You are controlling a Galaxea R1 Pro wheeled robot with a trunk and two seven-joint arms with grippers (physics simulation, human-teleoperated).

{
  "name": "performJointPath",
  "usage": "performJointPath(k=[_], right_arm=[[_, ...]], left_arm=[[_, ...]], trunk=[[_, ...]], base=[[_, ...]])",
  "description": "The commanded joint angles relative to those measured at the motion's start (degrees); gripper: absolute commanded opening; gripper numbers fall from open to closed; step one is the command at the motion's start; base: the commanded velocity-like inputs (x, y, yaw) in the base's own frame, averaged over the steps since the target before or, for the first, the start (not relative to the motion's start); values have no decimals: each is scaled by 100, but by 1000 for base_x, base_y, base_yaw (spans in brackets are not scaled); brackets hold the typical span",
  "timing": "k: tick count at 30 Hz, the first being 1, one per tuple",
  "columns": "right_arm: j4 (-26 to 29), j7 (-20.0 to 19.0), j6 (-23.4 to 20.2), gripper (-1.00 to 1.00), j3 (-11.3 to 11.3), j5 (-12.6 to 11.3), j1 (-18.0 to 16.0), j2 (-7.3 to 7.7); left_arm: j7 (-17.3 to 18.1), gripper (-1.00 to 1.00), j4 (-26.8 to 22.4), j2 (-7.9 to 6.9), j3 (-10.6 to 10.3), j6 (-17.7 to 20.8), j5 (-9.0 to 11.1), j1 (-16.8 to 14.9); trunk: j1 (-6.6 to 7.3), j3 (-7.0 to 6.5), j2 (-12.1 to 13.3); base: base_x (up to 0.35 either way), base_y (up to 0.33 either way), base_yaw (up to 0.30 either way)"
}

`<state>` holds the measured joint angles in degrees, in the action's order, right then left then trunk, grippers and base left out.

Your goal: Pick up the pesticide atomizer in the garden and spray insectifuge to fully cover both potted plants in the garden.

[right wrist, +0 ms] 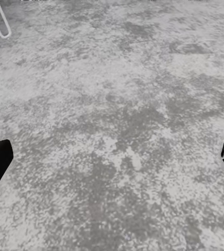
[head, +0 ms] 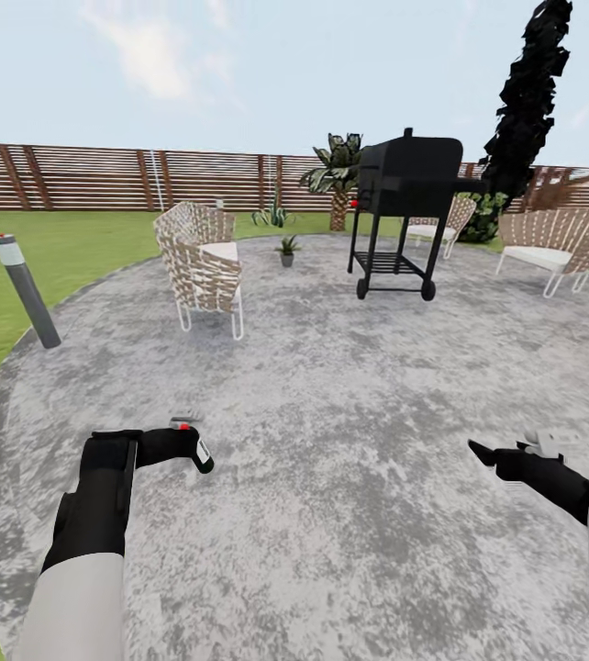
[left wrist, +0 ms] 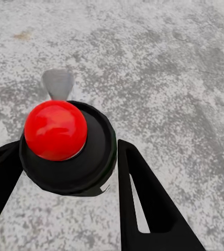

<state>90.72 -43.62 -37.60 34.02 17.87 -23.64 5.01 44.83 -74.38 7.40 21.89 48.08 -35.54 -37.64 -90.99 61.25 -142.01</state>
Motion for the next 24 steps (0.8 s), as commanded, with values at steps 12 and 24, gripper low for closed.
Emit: performJointPath(k=[12, 24], right_arm=[[7, -64, -12, 100, 8, 59, -3, 0], [7, -67, -11, 100, 8, 59, -2, 0]], left_arm=[[61, -100, -7, 7, 17, 17, -49, -6], [61, -100, -7, 7, 17, 17, -49, -6]], trunk=[[-2, 6, -2], [-2, 6, -2]], base=[[332, -75, 5], [332, -22, 0]])
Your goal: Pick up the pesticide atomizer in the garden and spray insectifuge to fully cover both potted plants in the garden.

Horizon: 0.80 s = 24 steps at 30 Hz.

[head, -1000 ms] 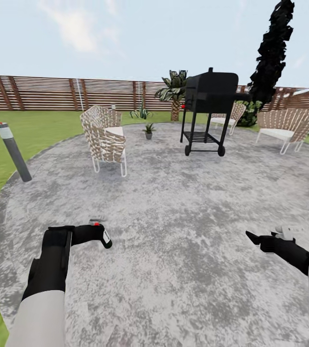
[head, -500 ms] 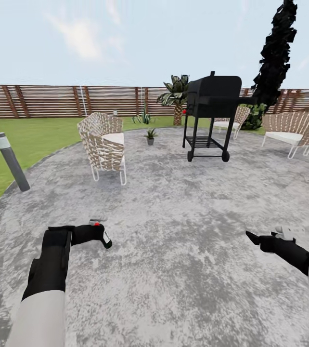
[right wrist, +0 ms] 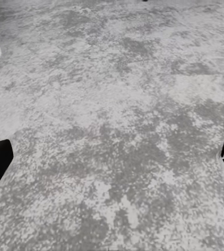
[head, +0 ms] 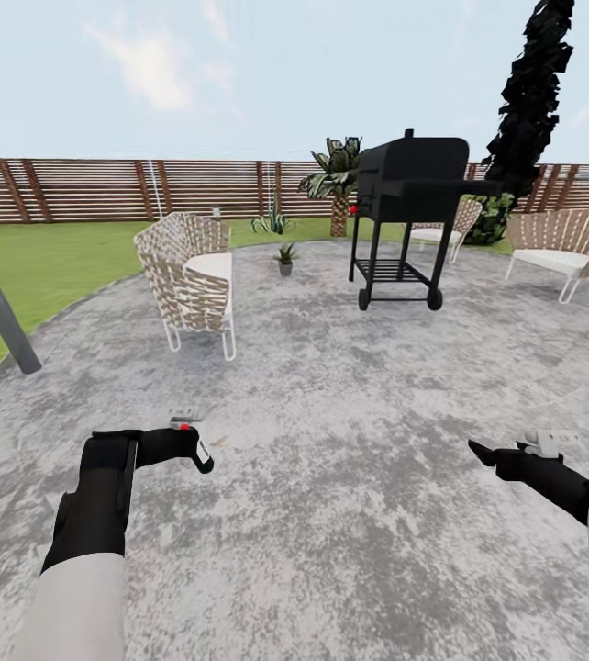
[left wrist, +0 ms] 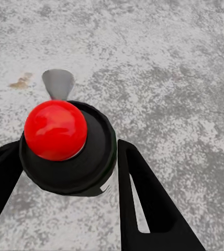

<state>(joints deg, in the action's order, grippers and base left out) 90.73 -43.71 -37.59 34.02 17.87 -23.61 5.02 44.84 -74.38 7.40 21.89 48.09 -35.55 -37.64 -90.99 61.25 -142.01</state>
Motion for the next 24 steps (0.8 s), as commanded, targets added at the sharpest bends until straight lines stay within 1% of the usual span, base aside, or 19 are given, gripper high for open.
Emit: performJointPath(k=[1, 24], right_arm=[[6, -59, -12, 100, 8, 58, -5, -1], [6, -59, -14, 100, 9, 58, -8, -1]], left_arm=[[60, -100, -6, 7, 17, 16, -49, -6], [60, -100, -6, 7, 17, 16, -49, -6]], trunk=[[-2, 6, -2], [-2, 6, -2]], base=[[332, -1, 0], [332, 0, 0]])
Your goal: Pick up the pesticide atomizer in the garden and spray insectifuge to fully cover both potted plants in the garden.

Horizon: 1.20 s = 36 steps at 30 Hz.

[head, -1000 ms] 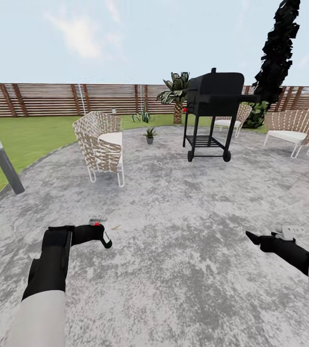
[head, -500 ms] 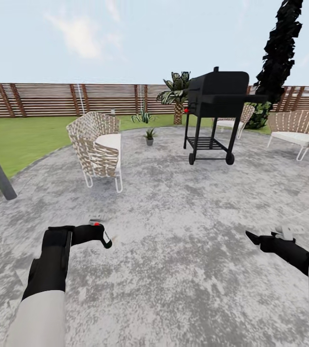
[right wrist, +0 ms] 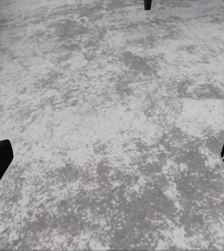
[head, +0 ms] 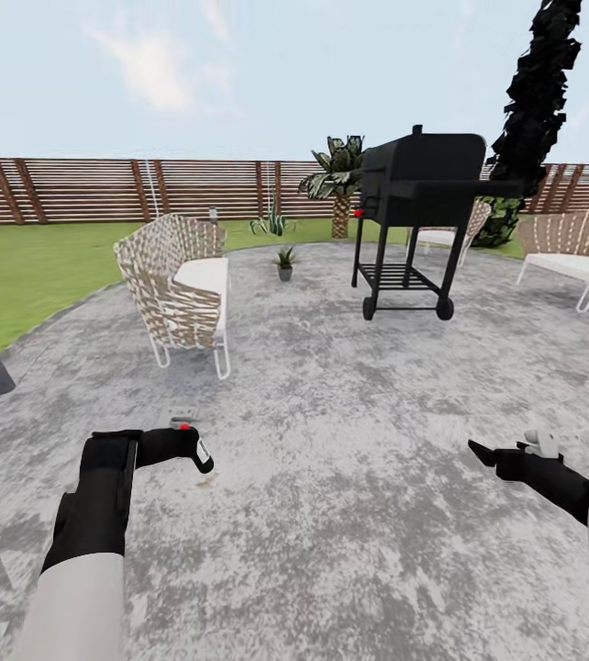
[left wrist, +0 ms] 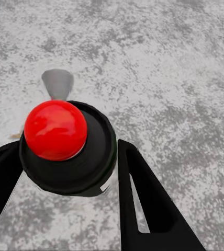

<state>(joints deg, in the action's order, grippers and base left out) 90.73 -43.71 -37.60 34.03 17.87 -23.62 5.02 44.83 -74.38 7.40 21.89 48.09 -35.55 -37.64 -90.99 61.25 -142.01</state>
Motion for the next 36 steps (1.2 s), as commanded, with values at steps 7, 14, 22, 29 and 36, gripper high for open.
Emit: performJointPath(k=[7, 14, 22, 29, 36], right_arm=[[7, -59, -15, 100, 7, 59, -7, -1], [7, -59, -15, 100, 8, 59, -6, -1], [7, -59, -12, 100, 7, 59, -7, -1], [7, -59, -14, 100, 7, 59, -8, -1], [7, -59, -18, 100, 15, 59, -7, -1]], left_arm=[[59, -100, -6, 10, 17, 16, -49, -6], [60, -100, -6, 13, 17, 16, -49, -6], [60, -100, -6, 15, 17, 16, -49, -6], [59, -100, -6, 15, 17, 16, -49, -6], [60, -100, -6, 15, 15, 16, -49, -6]], trunk=[[-2, 6, -2], [-2, 6, -2], [-2, 6, -2], [-2, 6, -2], [-2, 6, -2]], base=[[332, 0, 0], [332, 0, 0], [332, -52, 0], [332, -104, 0], [332, -122, 0]])
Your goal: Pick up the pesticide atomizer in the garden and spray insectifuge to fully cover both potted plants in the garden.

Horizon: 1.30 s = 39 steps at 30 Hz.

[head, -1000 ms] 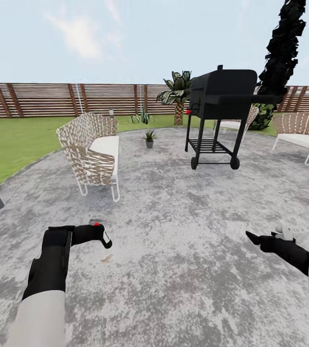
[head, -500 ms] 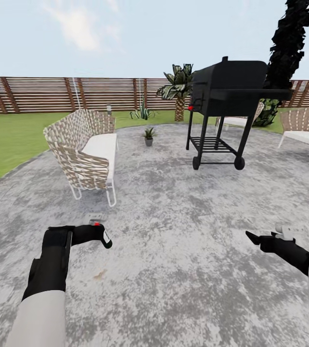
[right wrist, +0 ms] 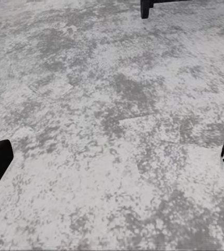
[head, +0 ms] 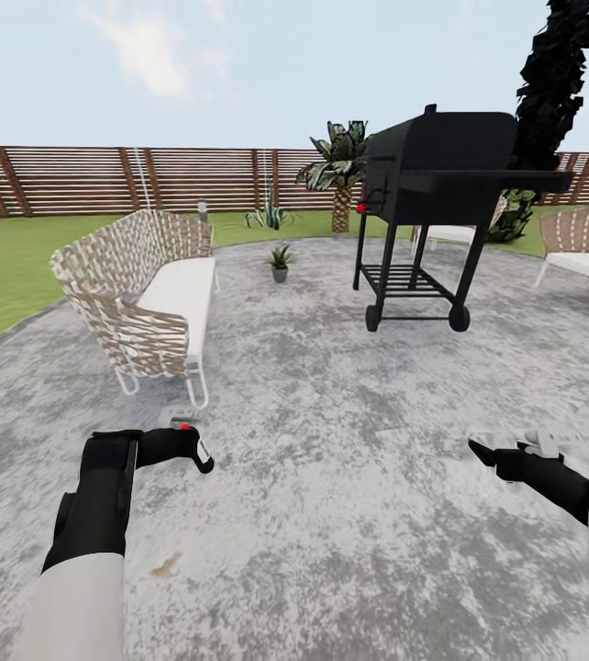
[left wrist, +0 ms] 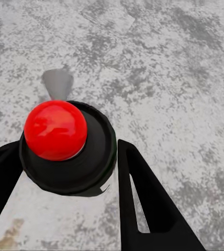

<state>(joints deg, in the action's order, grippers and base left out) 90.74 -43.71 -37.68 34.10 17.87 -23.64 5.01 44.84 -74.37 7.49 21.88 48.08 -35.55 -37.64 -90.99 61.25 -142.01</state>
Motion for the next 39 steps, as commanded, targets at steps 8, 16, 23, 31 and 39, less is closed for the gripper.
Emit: performJointPath(k=[8, 16, 23, 31, 39], right_arm=[[5, -59, -11, 100, 7, 58, -7, 0], [5, -59, -11, 100, 7, 58, -8, 0], [5, -59, -12, 100, 8, 58, -8, 0], [5, -59, -11, 100, 8, 58, -7, 0], [5, -59, -11, 100, 9, 58, -8, 0]], left_arm=[[60, -100, -7, 2, 18, 18, -49, -7], [60, -100, -7, 3, 18, 18, -49, -7], [60, -100, -7, 3, 18, 18, -49, -7], [60, -100, -7, 7, 18, 18, -49, -7], [59, -100, -7, 0, 18, 18, -49, -7]], trunk=[[-2, 6, -2], [-2, 6, -2], [-2, 6, -2], [-2, 6, -2], [-2, 6, -2]], base=[[332, -104, 4], [332, -95, 118], [332, -94, 43], [332, -122, 3], [332, -125, 58]])
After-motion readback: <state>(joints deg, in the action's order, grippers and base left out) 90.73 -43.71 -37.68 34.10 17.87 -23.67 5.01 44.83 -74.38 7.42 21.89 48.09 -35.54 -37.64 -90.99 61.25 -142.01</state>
